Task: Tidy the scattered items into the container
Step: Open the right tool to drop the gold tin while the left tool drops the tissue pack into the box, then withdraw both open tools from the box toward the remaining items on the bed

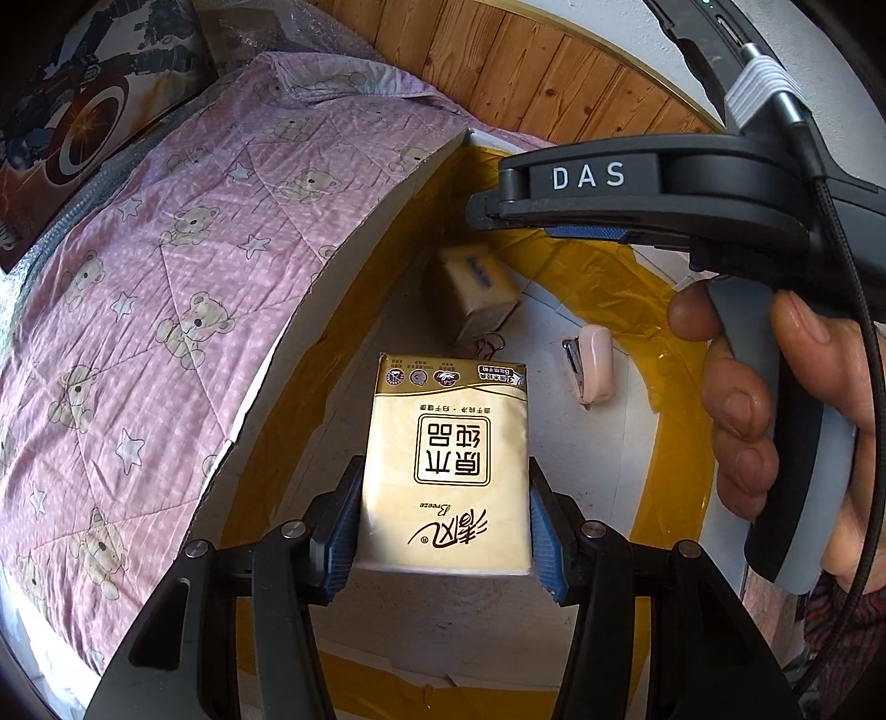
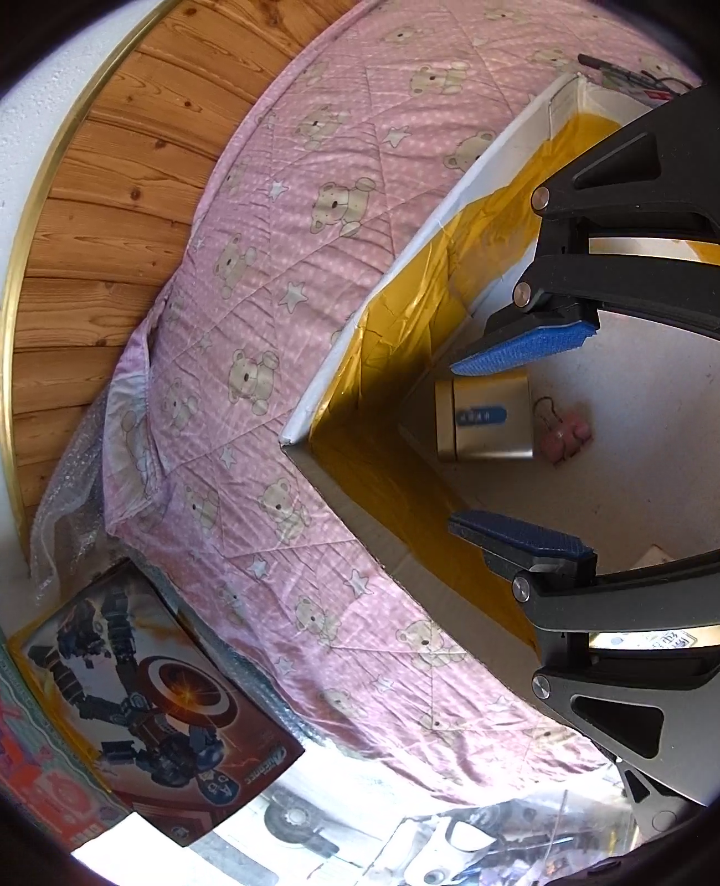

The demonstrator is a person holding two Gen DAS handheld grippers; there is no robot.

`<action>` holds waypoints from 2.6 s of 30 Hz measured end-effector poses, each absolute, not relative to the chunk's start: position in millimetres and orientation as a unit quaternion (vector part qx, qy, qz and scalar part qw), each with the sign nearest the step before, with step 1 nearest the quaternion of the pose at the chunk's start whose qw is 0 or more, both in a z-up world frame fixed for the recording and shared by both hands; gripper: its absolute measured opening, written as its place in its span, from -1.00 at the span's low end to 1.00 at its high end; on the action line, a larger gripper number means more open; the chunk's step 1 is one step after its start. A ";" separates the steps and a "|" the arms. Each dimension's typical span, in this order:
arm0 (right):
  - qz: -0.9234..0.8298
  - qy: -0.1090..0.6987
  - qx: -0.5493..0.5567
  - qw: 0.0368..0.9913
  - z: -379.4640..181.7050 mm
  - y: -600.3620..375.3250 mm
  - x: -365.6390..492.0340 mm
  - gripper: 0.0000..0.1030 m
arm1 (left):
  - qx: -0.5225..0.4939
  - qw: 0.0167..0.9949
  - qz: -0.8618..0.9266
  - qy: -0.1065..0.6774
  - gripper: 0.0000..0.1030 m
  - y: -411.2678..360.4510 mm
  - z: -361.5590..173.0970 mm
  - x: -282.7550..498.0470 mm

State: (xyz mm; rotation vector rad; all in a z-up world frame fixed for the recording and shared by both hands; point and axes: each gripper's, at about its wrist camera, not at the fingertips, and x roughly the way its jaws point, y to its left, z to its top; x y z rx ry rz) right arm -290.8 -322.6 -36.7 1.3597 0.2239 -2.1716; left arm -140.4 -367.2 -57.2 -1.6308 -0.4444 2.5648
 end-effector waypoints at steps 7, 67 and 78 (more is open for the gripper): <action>-0.802 0.053 0.528 0.276 -39.8 -308.2 -289.9 0.06 | -0.531 0.035 0.832 -0.157 0.07 -370.8 -57.8 -138.3; -0.829 0.028 0.469 0.304 51.0 -212.6 -84.1 0.05 | -0.459 0.053 0.881 -0.103 0.08 -310.1 36.6 -3.1; -0.836 0.012 0.457 0.303 58.6 -195.8 -54.9 0.05 | -0.456 0.057 0.883 -0.102 0.08 -301.2 39.6 19.3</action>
